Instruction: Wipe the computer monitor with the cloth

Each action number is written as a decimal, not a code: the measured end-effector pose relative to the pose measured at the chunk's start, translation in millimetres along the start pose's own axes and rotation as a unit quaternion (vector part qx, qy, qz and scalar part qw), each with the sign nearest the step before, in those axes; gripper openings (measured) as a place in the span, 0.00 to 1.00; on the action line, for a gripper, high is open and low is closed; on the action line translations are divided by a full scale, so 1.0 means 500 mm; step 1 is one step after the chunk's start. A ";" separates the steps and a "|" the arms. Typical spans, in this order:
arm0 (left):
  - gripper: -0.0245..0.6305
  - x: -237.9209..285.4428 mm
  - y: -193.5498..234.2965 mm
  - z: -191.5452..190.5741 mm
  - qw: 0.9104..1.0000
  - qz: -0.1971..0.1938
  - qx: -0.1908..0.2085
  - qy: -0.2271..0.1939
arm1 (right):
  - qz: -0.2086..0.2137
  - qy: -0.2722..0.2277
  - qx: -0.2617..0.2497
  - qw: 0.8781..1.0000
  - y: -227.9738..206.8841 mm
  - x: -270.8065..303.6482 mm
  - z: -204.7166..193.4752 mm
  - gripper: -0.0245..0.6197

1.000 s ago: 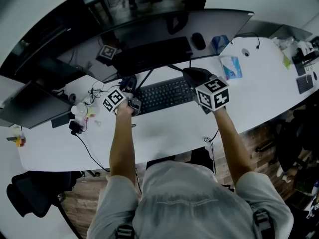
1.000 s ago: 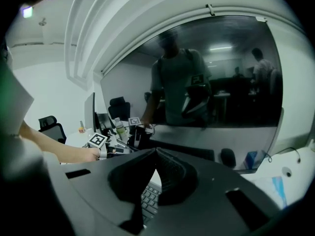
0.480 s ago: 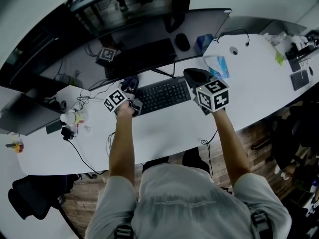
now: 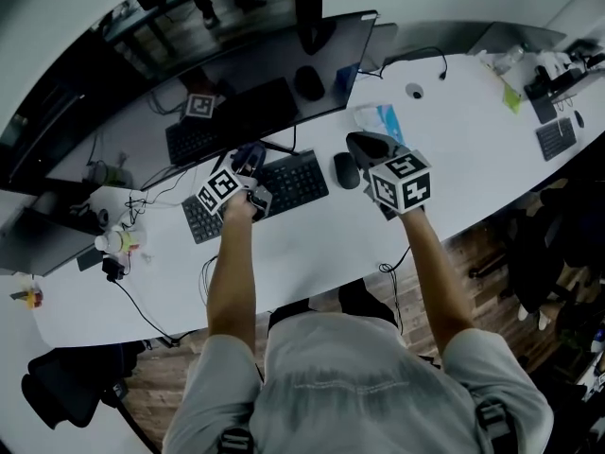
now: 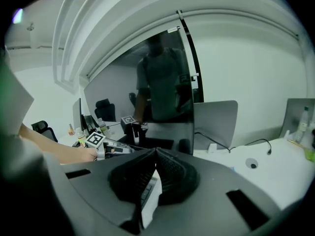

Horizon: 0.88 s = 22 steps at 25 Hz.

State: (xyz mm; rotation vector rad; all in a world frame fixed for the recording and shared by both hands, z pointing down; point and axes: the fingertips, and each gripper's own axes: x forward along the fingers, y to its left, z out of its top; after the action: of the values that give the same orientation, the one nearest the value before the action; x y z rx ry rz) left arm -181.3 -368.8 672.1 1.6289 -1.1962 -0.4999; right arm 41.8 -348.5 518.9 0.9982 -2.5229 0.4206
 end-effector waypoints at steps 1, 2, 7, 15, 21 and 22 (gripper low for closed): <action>0.11 0.011 -0.007 -0.009 1.000 0.000 -0.001 0.000 | -0.003 -0.001 0.002 1.000 -0.013 -0.008 -0.004 0.04; 0.11 0.022 -0.015 -0.018 1.000 0.000 -0.001 0.001 | -0.007 -0.003 0.003 1.000 -0.027 -0.018 -0.007 0.04; 0.11 0.075 -0.052 -0.058 1.000 0.001 -0.002 0.004 | -0.027 -0.004 0.013 1.000 -0.102 -0.061 -0.026 0.04; 0.11 0.147 -0.100 -0.115 1.000 -0.004 -0.001 0.009 | -0.027 -0.009 0.010 1.000 -0.186 -0.097 -0.027 0.04; 0.11 0.216 -0.140 -0.165 1.000 -0.021 -0.006 0.011 | -0.027 -0.008 0.005 1.000 -0.248 -0.119 -0.031 0.04; 0.11 0.228 -0.147 -0.172 1.000 -0.024 -0.007 0.011 | -0.027 -0.008 0.004 1.000 -0.259 -0.124 -0.032 0.04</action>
State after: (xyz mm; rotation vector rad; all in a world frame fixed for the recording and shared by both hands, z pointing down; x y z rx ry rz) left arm -32.1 -427.9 666.6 1.6511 -1.1373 -0.5189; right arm 177.8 -396.6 521.1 1.0748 -2.5049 0.4094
